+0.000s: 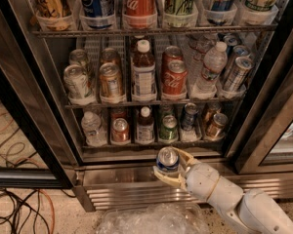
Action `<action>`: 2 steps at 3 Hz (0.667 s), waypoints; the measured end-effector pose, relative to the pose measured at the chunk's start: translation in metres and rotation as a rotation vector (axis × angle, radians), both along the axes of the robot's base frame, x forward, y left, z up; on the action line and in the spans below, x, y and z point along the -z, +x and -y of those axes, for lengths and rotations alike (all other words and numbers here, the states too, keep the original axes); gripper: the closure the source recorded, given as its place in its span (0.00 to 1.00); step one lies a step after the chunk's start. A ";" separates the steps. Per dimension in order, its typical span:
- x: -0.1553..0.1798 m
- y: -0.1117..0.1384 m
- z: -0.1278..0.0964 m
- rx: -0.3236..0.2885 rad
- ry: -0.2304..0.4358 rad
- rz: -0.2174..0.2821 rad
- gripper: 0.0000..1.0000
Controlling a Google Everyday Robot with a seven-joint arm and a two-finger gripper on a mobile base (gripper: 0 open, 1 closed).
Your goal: Pick pepsi can from bottom shelf of fridge
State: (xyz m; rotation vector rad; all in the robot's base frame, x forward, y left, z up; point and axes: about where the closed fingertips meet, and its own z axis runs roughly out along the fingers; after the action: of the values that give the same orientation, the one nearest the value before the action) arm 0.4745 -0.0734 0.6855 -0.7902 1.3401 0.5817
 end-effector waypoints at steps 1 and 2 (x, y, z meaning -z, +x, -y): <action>-0.007 -0.001 -0.006 -0.079 0.035 -0.019 1.00; -0.031 -0.003 -0.010 -0.223 0.086 -0.056 1.00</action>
Offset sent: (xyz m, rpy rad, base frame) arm -0.0365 0.0181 0.0699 0.1588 0.0841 0.5253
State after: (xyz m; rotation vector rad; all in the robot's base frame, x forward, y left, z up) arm 0.4717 -0.0630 0.7164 -0.8642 1.2774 0.8372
